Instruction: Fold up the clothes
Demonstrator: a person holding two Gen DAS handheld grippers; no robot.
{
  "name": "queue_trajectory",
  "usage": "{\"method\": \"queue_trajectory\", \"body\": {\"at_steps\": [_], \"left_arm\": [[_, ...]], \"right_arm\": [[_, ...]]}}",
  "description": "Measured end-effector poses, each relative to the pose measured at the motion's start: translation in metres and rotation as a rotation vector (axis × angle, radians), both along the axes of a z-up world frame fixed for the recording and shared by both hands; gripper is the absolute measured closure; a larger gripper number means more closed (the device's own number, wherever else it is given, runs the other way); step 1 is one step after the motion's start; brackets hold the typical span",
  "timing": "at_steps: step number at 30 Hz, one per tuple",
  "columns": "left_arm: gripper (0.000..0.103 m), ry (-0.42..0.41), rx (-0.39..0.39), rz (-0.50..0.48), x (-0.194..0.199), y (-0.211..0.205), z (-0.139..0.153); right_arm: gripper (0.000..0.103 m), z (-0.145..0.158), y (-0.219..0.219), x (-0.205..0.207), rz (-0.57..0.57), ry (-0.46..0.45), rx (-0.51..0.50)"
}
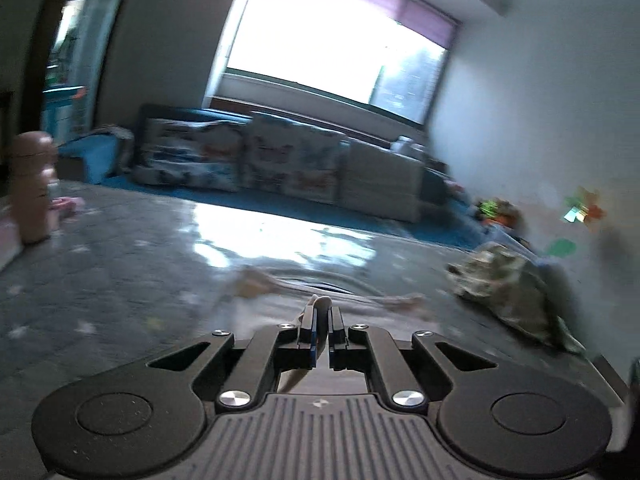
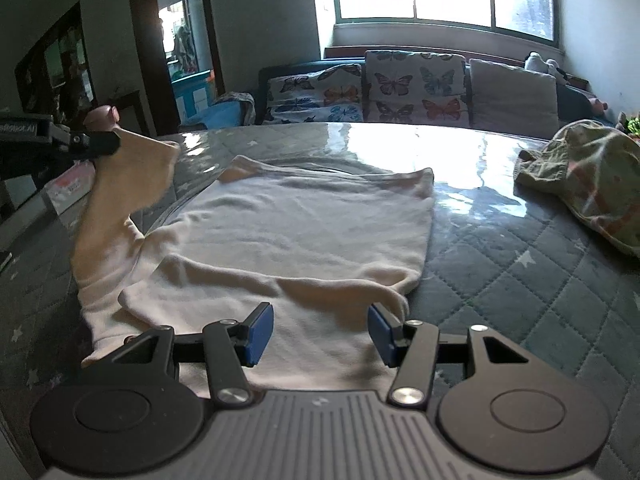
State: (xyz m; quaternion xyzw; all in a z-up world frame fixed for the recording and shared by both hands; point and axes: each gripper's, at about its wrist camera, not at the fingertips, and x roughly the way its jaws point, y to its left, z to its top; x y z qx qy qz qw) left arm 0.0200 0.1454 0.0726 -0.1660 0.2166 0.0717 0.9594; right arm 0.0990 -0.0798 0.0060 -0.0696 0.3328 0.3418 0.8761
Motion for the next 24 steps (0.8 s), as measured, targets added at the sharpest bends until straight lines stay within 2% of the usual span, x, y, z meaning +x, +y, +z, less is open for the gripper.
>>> {"method": "queue_trajectory", "body": {"at_steps": [2,7,14,16,18,22,24], "left_arm": [[0.097,0.009,-0.017,-0.049,0.007,-0.013,-0.004],[0.097,0.063,-0.003,-0.15,0.023,-0.044,-0.02],[0.092,0.137,0.014,-0.268,0.021,-0.06,-0.041],[0.084,0.131,0.023,-0.276,0.017,-0.058,-0.039],[0.057,0.123,0.032,-0.266,0.012,-0.053,-0.037],[0.051,0.112,0.06,-0.217,0.001,-0.035,-0.033],[0.033,0.108,0.076,-0.176,-0.005,-0.023,-0.032]], "right_arm": [[0.05,0.0,-0.004,0.001,-0.01,0.004,0.008],[0.05,0.003,-0.014,0.005,-0.045,0.0,0.032],[0.05,0.002,-0.022,0.008,-0.073,0.014,0.046],[0.051,0.003,-0.02,0.008,-0.066,0.021,0.053],[0.051,0.004,-0.017,0.008,-0.057,0.037,0.068],[0.051,0.004,-0.008,0.007,-0.032,0.056,0.074],[0.053,0.001,-0.001,0.008,-0.009,0.091,0.083]]}}
